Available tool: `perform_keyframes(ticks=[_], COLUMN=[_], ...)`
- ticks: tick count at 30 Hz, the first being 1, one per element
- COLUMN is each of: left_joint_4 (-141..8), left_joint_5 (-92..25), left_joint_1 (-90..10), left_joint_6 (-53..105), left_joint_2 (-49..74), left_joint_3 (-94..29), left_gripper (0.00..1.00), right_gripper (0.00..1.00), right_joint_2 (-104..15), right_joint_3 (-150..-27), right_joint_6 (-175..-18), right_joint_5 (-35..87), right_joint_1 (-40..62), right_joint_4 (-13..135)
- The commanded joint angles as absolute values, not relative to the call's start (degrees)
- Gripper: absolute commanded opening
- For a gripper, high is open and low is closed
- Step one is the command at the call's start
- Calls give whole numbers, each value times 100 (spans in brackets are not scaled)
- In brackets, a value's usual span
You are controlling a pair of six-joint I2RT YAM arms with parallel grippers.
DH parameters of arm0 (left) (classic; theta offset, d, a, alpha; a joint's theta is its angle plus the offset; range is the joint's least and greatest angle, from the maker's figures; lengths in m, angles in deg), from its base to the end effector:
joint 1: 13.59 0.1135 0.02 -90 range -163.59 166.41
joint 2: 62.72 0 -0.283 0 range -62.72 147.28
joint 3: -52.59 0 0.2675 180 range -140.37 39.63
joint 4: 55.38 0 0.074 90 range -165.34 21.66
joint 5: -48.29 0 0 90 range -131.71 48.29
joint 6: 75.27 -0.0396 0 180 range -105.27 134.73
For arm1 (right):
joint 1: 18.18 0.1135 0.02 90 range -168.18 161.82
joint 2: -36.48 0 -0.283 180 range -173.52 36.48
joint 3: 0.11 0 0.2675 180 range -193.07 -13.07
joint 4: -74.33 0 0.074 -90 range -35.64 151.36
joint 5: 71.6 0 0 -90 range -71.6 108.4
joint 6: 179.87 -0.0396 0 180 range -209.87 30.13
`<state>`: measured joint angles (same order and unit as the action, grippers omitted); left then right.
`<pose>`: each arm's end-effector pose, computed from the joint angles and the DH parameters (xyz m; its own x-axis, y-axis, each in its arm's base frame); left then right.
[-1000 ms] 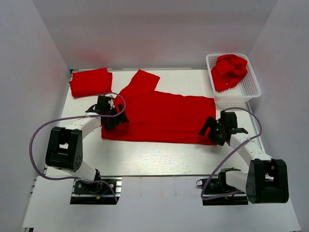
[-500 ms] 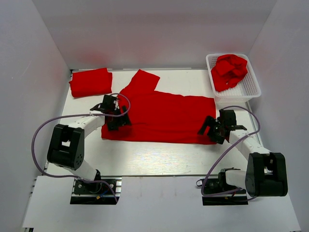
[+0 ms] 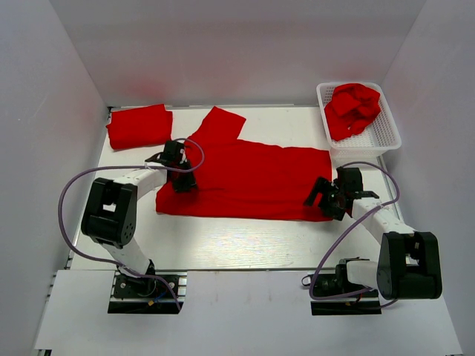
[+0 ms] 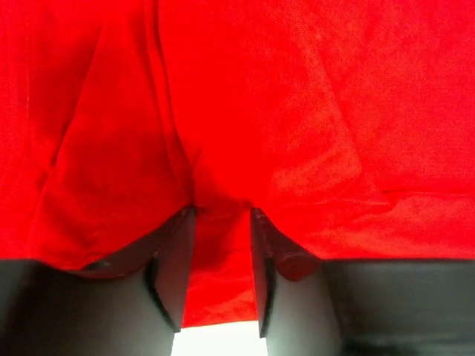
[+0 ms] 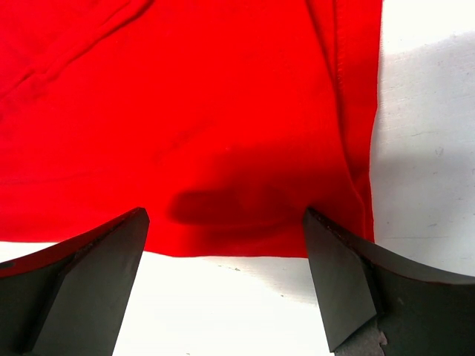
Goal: Fold and stack the t-shirts
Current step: Fold the flattened tshirt in 1/3 of the way
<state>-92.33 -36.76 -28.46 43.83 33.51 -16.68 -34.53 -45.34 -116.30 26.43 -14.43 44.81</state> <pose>0.3268 -0.0903 0.1717 -0.9006 -0.2622 -0.3466 -0.1667 0.9449 -0.2816 0.2324 0.0208 0.1717 -0.7988 0.3893 -0.4587 0.2361 0.9041 0.3562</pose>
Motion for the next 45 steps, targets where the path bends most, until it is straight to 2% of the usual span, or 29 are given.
perform_keyframes(ticks=[1, 7, 19, 31, 40, 45], left_joint_4=[-9234, -9111, -8137, -7880, -7450, -8010], left_joint_5=[-3811, -3811, -3355, -3028, -2011, -1868], left_joint_1=[-2879, -2879, -2879, -2984, -3124, -3283], left_joint_6=[4320, 4320, 4259, 3942, 2731, 2063], left_joint_2=[3352, 3352, 3246, 4389, 4803, 5363], left_joint_3=[-1899, -1899, -1872, -3138, -3788, -4500], left_gripper=[40, 0, 0, 0, 1, 4], right_gripper=[90, 90, 90, 90, 90, 90], right_joint_2=[-3568, -3595, -3568, -3744, -3841, -3823], right_joint_3=[-4621, -4629, -4568, -4690, -4743, -4752], right_joint_6=[-11527, -11544, -11562, -11579, -11571, -11544], right_joint_5=[2578, 2569, 2516, 2455, 2394, 2332], right_joint_1=[-1475, -1467, -1467, -1467, -1467, -1467], right_joint_4=[4396, 4388, 4457, 4493, 4545, 4493])
